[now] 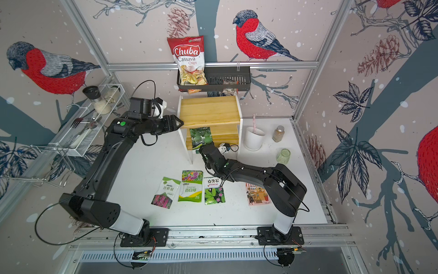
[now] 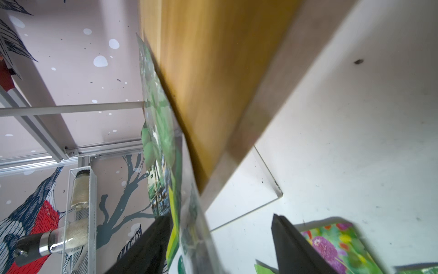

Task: Take the seed bag off the shelf
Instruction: Pick up the seed packet from the shelf.

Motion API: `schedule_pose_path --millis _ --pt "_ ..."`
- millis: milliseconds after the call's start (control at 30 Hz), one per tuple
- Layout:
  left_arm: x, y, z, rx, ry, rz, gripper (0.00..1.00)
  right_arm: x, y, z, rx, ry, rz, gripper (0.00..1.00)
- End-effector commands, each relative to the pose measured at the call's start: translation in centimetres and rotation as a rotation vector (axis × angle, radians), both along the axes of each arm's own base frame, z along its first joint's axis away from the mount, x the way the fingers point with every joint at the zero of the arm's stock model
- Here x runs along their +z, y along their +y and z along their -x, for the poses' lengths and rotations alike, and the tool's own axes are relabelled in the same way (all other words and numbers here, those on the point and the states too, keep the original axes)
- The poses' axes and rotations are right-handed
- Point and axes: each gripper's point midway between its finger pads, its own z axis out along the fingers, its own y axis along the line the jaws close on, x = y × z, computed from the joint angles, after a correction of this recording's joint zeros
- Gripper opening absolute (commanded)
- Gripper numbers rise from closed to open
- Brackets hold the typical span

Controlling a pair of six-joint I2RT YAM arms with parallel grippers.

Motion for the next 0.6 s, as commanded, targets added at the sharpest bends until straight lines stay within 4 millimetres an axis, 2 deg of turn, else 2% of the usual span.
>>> schedule_pose_path --millis 0,333,567 --pt "0.4 0.3 -0.1 0.007 -0.021 -0.014 0.76 2.1 1.1 0.4 0.099 -0.062 -0.081 0.73" --pt "0.3 0.3 -0.1 0.005 -0.019 -0.014 0.76 3.7 -0.1 1.8 0.291 -0.195 -0.214 0.73" --pt "0.2 0.4 0.1 0.006 -0.016 -0.018 0.76 4.5 1.1 0.9 0.41 -0.274 -0.188 0.71"
